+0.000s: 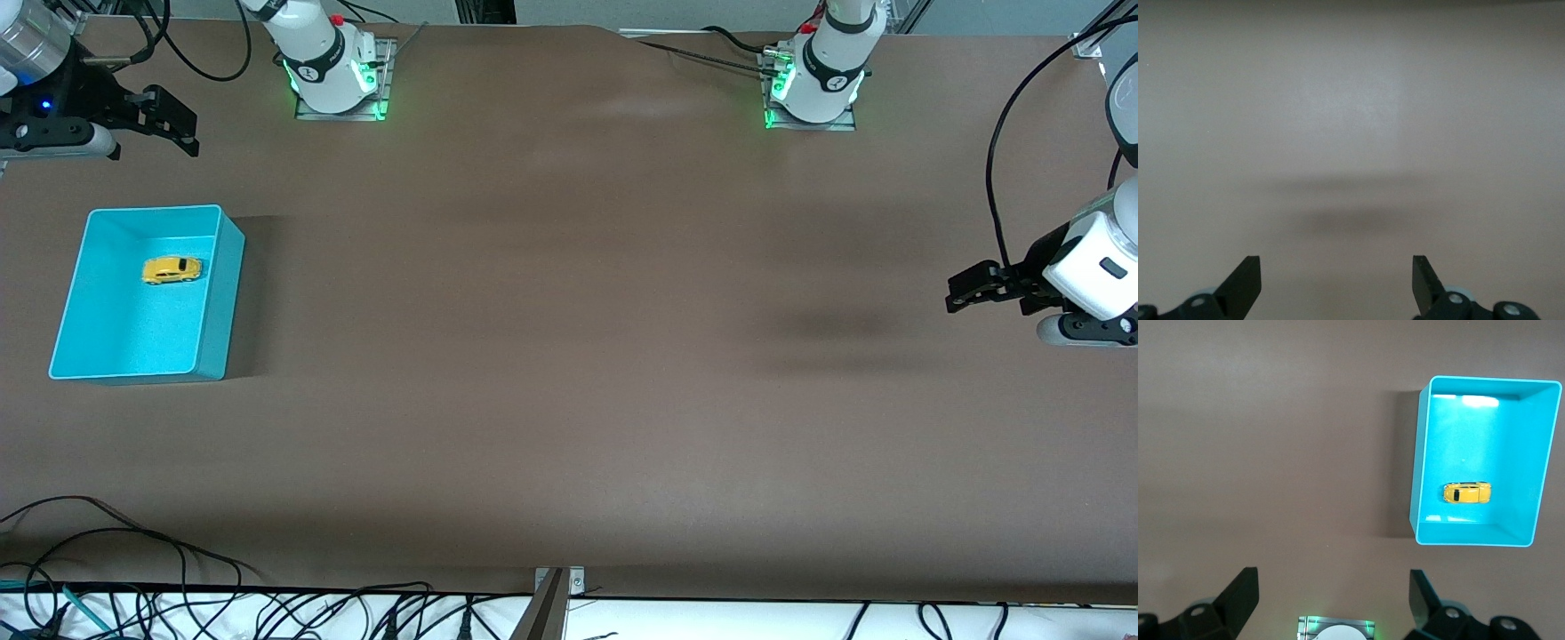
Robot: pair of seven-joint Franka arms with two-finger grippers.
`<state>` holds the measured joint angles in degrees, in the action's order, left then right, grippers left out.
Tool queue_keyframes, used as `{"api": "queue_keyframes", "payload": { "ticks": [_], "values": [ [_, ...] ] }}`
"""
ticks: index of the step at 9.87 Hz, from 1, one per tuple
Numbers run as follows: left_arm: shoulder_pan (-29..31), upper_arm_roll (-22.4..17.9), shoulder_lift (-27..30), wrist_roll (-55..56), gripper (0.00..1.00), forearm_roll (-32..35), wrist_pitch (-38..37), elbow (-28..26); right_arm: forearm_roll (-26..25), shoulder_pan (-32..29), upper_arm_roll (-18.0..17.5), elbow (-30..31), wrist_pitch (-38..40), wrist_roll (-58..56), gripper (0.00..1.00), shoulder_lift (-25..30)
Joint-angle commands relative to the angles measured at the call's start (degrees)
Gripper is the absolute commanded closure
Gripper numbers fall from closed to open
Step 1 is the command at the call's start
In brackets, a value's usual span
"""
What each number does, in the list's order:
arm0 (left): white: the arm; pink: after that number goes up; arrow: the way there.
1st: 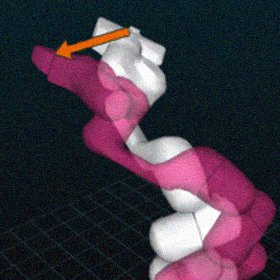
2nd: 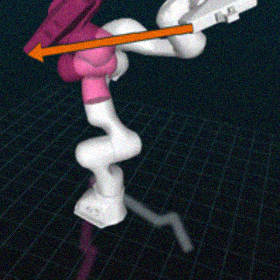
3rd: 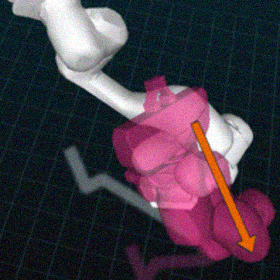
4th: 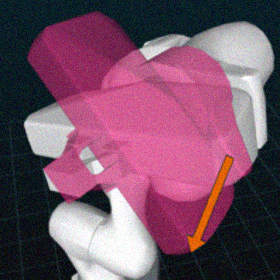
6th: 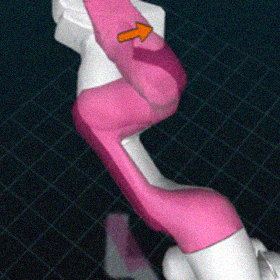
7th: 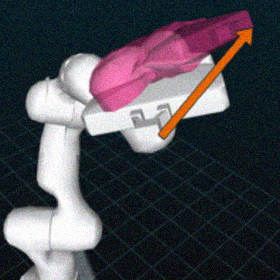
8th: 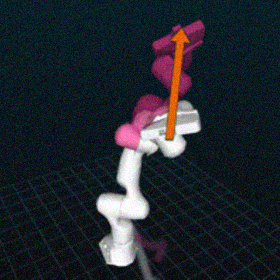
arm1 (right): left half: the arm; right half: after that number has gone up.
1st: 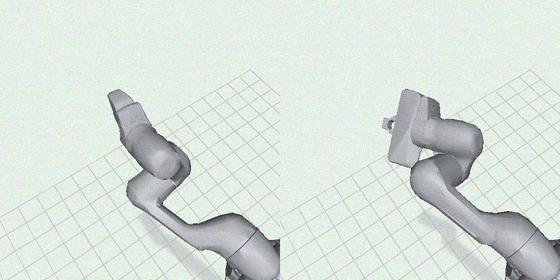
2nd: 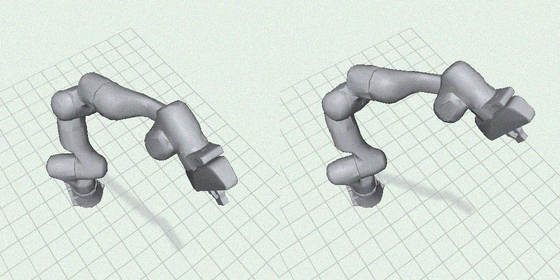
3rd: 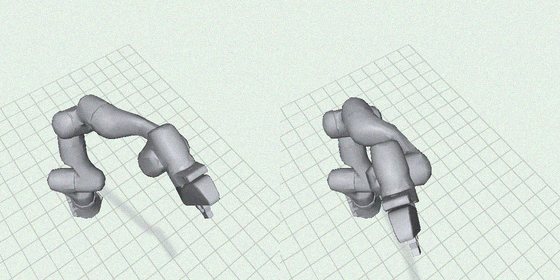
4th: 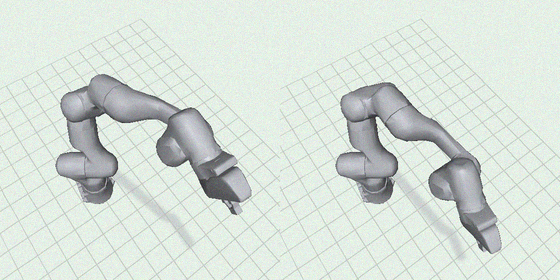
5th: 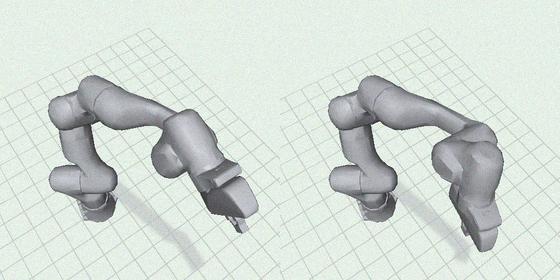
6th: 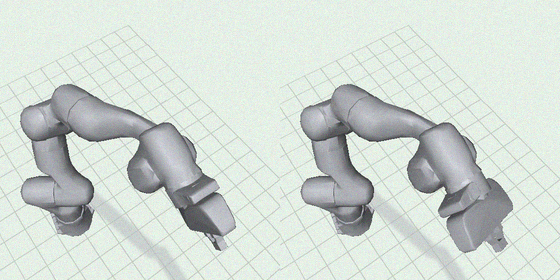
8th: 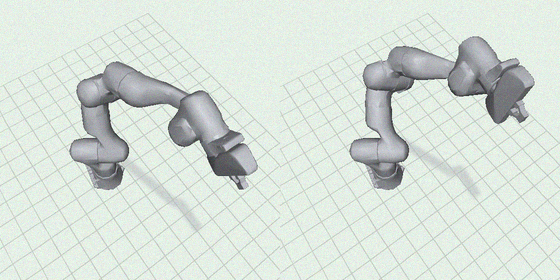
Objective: Wind up and store yellow beetle car
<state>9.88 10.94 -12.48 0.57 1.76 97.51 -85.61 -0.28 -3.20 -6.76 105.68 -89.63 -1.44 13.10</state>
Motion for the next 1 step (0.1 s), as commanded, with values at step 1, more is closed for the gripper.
{"api": "queue_keyframes", "payload": {
  "ticks": [1],
  "values": [
    [0.0, -0.1, -0.1, -1.4, 0.00, 1.1, -1.0, 0.5, -0.5, 0.2, 0.3, 0.1, 0.9, 0.3, 0.00, 0.8]
  ]
}}
